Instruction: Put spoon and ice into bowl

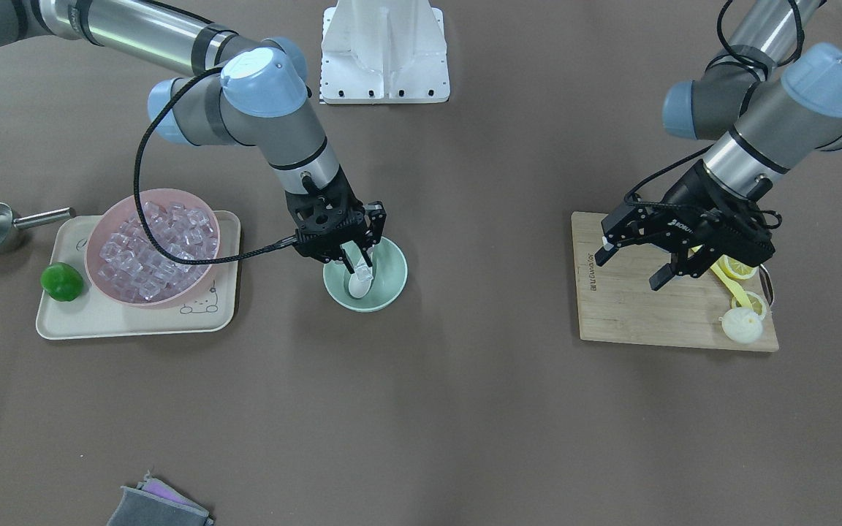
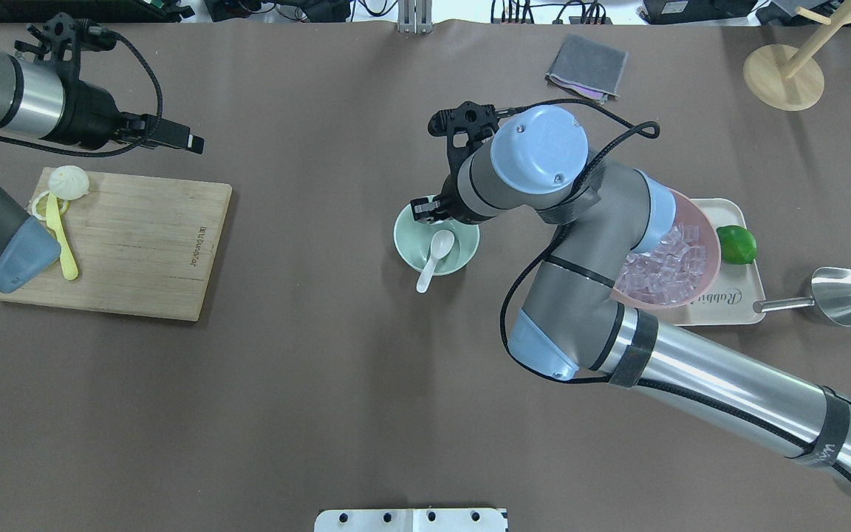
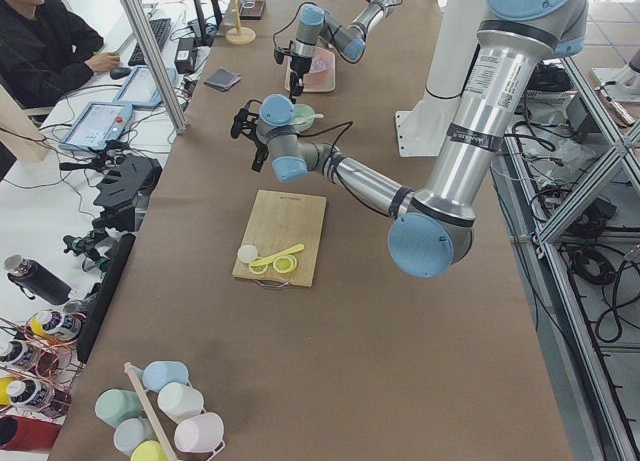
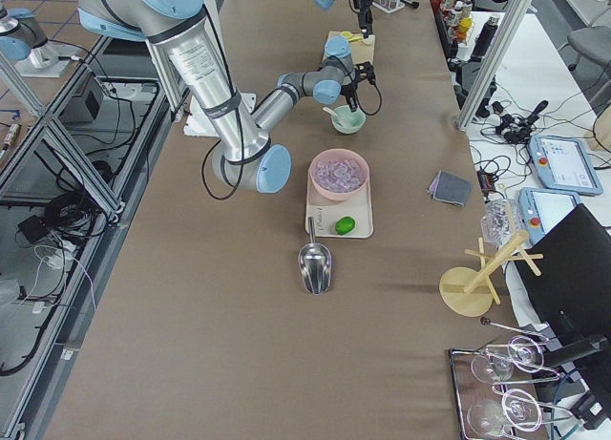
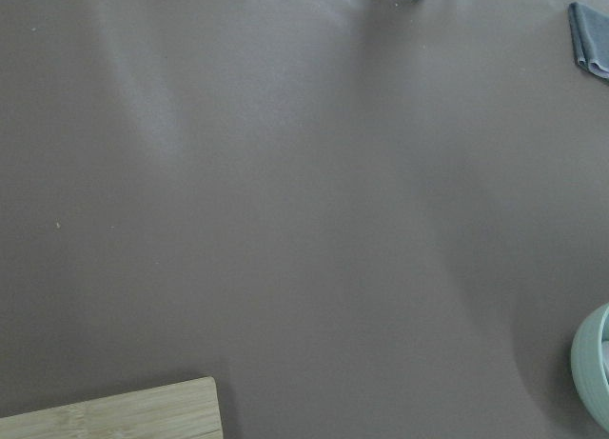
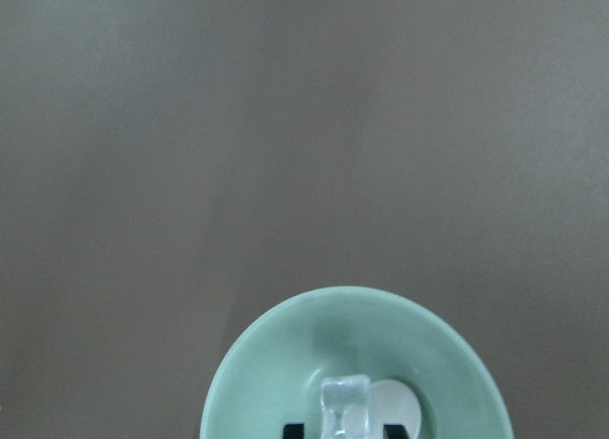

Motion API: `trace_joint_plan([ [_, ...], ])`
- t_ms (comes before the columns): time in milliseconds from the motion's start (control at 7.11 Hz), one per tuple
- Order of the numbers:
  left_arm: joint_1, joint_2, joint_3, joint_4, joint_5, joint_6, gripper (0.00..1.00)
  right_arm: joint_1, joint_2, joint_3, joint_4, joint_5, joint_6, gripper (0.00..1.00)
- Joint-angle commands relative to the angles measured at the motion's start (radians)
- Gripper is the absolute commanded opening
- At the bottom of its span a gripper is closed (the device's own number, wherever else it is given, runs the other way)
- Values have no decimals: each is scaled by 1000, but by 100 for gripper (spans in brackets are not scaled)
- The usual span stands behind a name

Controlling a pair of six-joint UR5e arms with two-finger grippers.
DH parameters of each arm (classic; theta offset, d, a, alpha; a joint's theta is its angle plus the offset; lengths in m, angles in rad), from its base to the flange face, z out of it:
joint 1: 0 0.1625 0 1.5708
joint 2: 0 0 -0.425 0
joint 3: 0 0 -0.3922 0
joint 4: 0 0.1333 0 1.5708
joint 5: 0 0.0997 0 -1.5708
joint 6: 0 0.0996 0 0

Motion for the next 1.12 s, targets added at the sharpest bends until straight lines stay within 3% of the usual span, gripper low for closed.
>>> trace_joint_plan([
  [0, -6, 22, 2, -5, 39, 1, 98, -19, 5, 3, -35, 3, -9, 99],
  [141, -6, 36, 3, -8, 51, 4, 98, 33, 8, 6, -60, 34, -17, 99],
  [281, -6, 35, 5, -43, 53, 4, 98, 144, 7, 33, -151, 170, -37, 99],
  [422, -8, 42, 27, -45, 85, 4, 98, 268, -12, 100, -345, 272, -128, 99],
  [562, -8, 50, 41, -45, 176, 5, 98, 383, -45, 180, -566, 303, -294, 99],
  [703, -9, 118, 40, -46, 178, 5, 98, 479, -91, 196, -706, 303, -453, 99],
  [844, -35, 152, 41, -31, 175, 54, 98, 572, -196, 196, -710, 318, -544, 99],
  [984, -104, 157, 51, -11, 101, 159, 98, 654, -307, 195, -709, 370, -672, 99],
])
